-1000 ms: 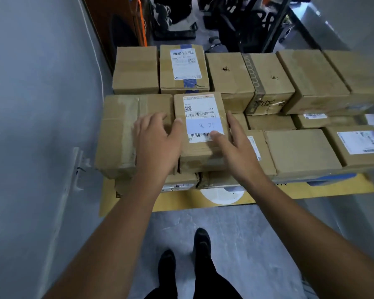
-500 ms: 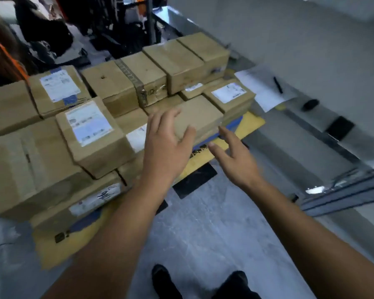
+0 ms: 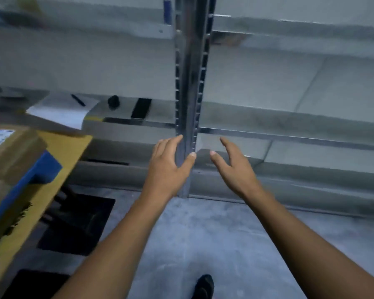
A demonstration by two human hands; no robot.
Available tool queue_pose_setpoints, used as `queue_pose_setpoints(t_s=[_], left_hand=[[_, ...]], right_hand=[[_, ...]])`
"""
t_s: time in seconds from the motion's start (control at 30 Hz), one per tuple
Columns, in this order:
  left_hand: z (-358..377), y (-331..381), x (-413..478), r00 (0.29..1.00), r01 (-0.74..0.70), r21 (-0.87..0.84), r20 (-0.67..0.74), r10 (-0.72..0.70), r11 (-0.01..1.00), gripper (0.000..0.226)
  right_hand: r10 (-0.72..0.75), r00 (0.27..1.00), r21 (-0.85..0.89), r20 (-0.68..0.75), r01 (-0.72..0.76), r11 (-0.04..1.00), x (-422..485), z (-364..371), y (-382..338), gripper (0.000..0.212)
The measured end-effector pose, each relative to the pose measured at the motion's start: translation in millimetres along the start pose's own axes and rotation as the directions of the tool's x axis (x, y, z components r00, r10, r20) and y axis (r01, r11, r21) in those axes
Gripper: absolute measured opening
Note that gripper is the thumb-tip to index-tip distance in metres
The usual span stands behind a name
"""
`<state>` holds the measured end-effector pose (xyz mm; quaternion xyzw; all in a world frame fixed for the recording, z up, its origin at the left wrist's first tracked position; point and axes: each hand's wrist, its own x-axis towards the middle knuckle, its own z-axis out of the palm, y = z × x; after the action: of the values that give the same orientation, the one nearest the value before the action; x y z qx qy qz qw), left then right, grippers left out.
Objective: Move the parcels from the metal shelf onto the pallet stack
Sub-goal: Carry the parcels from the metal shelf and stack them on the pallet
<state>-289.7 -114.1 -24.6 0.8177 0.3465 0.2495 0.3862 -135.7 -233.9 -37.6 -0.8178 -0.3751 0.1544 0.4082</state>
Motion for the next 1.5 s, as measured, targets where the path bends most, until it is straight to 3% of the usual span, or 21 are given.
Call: queue_pose_setpoints(t_s=[0.2,0.4,0.63,0.8,0.93,1.07,1.17,1.37,1.5], left_hand=[[151.3,103.4,27.3,0.952,-0.197,-0.018,0.235,0.196,0.980,0.059],[281.8,195.6,31.7,0.835,-0.344,-0.093,0.426,0.350,0.934,0.058],[434.1,288.2,28.8,0.676,-0.411,-0.243,0.566,0.472,0.879,0.054],[542.7,344.9,49.7,0.599,-0.421,-0.326,0.601,0.529,0.846,0.054],[610.2,399.2,73.8,0.625,-0.360,-0.355,0.595,0.506,0.863,0.052],[665.3,447.2,85.9,0.581,-0.378,-0.391,0.605,0.544,0.839,0.053],[696.2,474.3,93.6,0.589,-0.356,-0.416,0.596,0.546,0.837,0.053],[772.4,507.1,104.9,0.666,-0.242,-0.408,0.590,0.456,0.881,0.052],[835.8,517.0,110.6,0.731,-0.142,-0.376,0.585,0.353,0.916,0.056]], right_hand=[[0.173,0.952,0.046,-0.252,-0.167,0.985,-25.5,-140.9,97.0,0.070],[0.334,0.816,0.118,-0.473,-0.317,0.941,-74.2,-245.1,182.7,0.071],[0.496,0.621,0.215,-0.607,-0.472,0.855,-107.2,-344.7,287.3,0.074],[0.511,0.550,0.203,-0.661,-0.524,0.827,-87.5,-424.5,359.3,0.074],[0.536,0.543,0.189,-0.647,-0.566,0.802,-68.7,-487.4,396.7,0.074],[0.525,0.496,0.176,-0.691,-0.590,0.788,-58.5,-545.4,431.8,0.073],[0.527,0.476,0.200,-0.704,-0.579,0.790,-52.7,-576.7,449.8,0.072],[0.532,0.487,0.221,-0.693,-0.559,0.799,-33.6,-637.3,504.4,0.070],[0.517,0.537,0.164,-0.667,-0.571,0.804,-16.7,-682.6,564.6,0.070]])
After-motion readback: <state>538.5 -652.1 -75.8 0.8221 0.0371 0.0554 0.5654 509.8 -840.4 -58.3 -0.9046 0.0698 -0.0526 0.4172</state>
